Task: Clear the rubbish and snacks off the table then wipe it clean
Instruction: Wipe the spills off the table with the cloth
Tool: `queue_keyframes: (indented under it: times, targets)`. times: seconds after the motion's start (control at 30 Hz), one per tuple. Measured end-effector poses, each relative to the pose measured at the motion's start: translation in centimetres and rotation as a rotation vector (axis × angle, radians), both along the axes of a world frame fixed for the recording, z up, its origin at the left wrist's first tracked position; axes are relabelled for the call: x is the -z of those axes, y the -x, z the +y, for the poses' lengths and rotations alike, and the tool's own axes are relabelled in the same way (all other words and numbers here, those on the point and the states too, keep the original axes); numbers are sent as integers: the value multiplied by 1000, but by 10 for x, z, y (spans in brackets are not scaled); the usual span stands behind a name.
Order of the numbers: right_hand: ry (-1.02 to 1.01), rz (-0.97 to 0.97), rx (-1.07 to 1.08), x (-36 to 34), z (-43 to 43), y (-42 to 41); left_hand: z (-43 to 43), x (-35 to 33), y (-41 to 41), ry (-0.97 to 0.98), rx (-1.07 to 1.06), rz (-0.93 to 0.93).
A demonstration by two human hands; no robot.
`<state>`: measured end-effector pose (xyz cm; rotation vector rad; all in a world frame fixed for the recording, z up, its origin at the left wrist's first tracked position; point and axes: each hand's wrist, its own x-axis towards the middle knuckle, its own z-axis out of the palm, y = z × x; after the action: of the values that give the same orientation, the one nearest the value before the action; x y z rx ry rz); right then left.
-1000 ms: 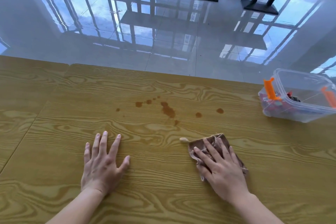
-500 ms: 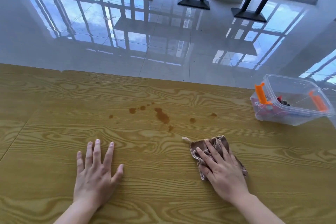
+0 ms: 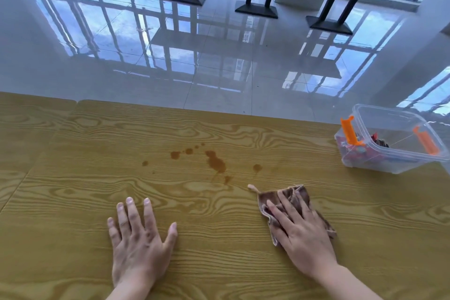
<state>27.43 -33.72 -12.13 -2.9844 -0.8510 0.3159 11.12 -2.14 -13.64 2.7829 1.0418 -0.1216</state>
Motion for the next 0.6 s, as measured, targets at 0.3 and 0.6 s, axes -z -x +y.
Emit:
queue_keyframes:
  times: [0.3, 0.6]
  targets:
    - [-6, 137, 356, -12, 67, -116, -2, -6, -2, 3, -22, -47]
    - [5, 33, -58, -2, 8, -18, -1, 0, -1, -3, -20, -67]
